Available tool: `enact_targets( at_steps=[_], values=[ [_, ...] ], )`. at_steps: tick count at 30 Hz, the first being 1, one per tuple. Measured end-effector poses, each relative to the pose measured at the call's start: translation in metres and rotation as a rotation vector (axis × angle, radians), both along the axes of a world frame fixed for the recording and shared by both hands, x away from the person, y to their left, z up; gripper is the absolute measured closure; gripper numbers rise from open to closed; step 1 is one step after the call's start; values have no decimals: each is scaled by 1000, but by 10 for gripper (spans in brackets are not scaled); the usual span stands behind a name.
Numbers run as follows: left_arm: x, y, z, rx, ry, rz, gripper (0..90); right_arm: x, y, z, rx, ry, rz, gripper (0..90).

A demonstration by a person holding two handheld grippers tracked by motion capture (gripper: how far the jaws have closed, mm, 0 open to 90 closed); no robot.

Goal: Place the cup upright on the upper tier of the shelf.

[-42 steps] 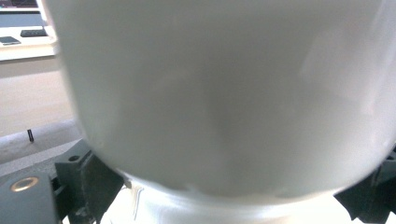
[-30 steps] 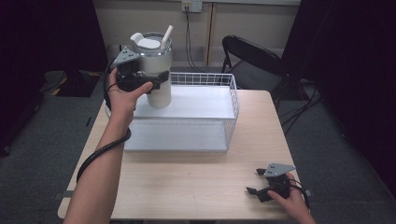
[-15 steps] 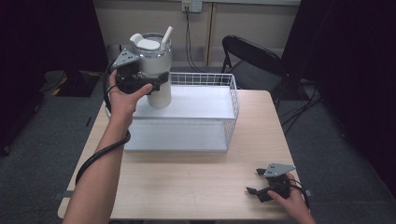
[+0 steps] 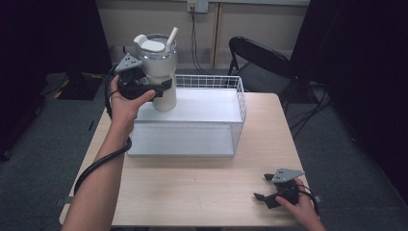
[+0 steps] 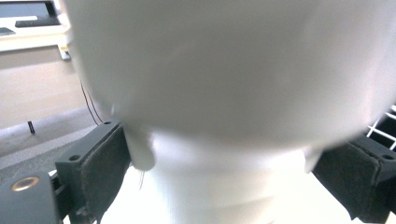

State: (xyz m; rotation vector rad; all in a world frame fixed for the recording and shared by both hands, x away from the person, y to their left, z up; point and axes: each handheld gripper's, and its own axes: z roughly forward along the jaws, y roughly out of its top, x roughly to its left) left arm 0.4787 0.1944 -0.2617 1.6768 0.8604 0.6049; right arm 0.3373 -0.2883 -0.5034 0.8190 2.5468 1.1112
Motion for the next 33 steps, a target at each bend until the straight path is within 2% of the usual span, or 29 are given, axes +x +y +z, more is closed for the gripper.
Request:
enact_targets(
  at_steps=[3,7,14,18,20,24,28,33],
  values=[
    [-3,2,-3,5,3,-2,103,0,0,0,0,0,0,127],
    [-6,6,-8,7,31,-7,107,0,0,0,0,0,-1,127],
    [-15,13,-13,1,41,-23,154,1,1,0,1,-1,-2,126],
    [-21,15,-15,21,49,-31,156,1,1,0,1,-1,-2,126],
    [-23,17,-17,0,53,-37,155,1,1,0,1,-1,-3,125],
    [-30,18,-18,-14,55,-53,155,1,1,0,0,-1,-3,126],
    [-38,18,-21,-3,51,-83,155,1,1,0,0,-1,-3,125],
    [-51,19,-28,-28,57,-119,155,1,1,0,-1,1,-4,125]
  ],
)
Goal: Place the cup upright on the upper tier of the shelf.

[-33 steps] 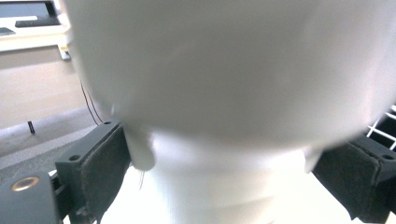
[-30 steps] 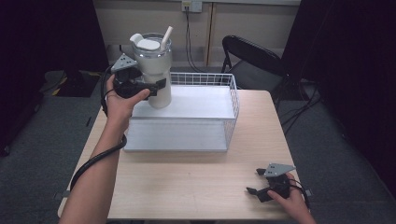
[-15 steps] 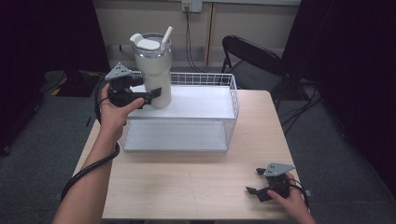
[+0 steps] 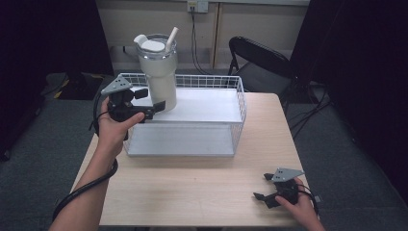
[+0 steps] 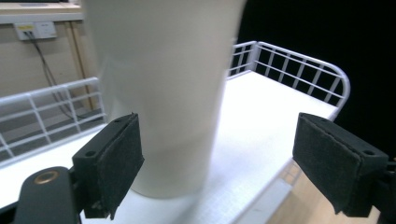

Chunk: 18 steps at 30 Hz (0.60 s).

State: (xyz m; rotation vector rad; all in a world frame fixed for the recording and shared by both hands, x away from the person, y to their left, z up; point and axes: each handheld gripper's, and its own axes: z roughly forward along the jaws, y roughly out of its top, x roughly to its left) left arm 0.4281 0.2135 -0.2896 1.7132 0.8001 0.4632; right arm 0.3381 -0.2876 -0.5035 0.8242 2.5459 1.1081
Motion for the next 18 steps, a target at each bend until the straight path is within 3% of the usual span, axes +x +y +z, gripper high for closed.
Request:
enact_targets(
  at_steps=[10,16,18],
  values=[
    [-19,1,-18,6,14,-53,155,0,0,0,0,0,-3,125],
    [-26,1,-30,27,25,-56,156,0,0,0,0,0,-3,125],
    [-28,1,-33,15,25,-61,155,0,0,0,0,0,-3,125]
  ],
)
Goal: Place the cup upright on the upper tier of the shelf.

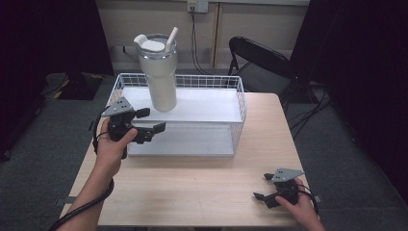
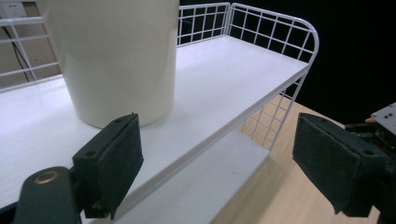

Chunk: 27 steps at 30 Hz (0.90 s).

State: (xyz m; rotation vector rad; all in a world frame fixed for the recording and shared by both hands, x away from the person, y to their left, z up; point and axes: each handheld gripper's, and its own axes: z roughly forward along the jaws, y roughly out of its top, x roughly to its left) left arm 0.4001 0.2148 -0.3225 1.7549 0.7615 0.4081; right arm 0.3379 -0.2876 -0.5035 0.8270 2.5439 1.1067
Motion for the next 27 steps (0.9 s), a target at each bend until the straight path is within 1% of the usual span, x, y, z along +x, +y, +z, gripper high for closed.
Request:
enact_targets(
  at_steps=[2,3,5,6,9,16,18,19,27],
  values=[
    [-1,0,-1,4,0,-3,156,0,0,0,0,0,0,125],
    [-4,-1,-5,5,7,-10,156,0,0,0,0,0,0,125],
    [-6,-3,-7,24,14,-16,157,0,0,0,0,0,0,125],
    [-7,-4,-9,26,12,-18,157,0,0,0,0,0,0,125],
    [-10,-5,-15,13,27,-26,156,0,0,0,0,0,0,125],
    [-15,-9,-28,11,32,-44,157,0,0,0,0,0,0,125],
    [-15,-10,-33,8,39,-47,158,0,0,0,0,0,0,125],
    [-15,-11,-36,17,37,-52,157,0,0,0,0,0,0,125],
    [-18,-11,-57,29,64,-57,157,0,0,0,0,0,0,125]
  ],
)
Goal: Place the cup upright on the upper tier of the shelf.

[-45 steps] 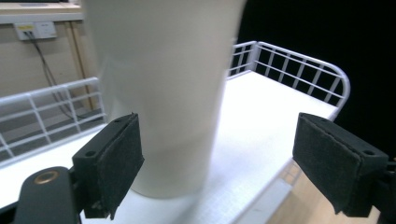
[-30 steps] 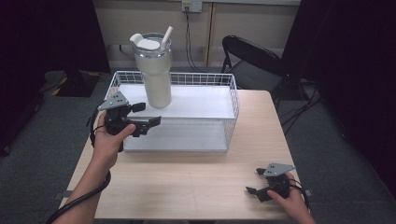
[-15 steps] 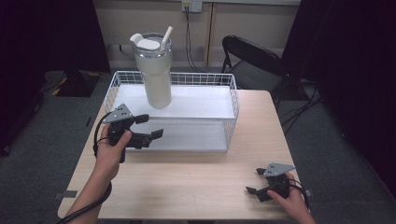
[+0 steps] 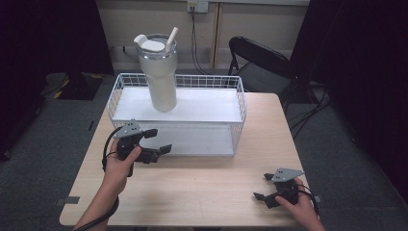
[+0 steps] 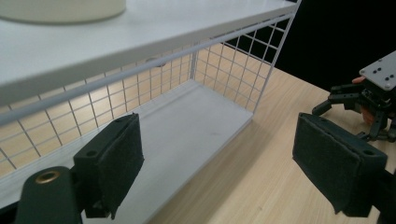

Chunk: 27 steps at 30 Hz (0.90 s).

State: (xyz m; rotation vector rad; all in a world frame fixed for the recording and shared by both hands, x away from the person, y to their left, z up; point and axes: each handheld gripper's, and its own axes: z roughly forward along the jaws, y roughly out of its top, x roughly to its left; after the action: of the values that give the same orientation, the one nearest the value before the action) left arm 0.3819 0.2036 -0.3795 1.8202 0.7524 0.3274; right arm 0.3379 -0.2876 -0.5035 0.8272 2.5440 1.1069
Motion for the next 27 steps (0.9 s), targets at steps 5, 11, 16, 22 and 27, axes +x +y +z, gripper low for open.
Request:
enact_targets(
  at_steps=[5,11,16,22,27],
  values=[
    [-2,1,-14,-3,21,-2,156,0,0,0,0,0,0,125],
    [-4,3,-30,12,43,2,157,0,0,0,0,0,0,125],
    [-6,4,-44,7,55,-1,157,0,0,0,0,0,0,125],
    [-9,6,-61,10,83,6,157,0,0,0,0,0,0,125],
    [-12,7,-74,32,101,5,157,0,0,0,0,0,0,125]
  ],
)
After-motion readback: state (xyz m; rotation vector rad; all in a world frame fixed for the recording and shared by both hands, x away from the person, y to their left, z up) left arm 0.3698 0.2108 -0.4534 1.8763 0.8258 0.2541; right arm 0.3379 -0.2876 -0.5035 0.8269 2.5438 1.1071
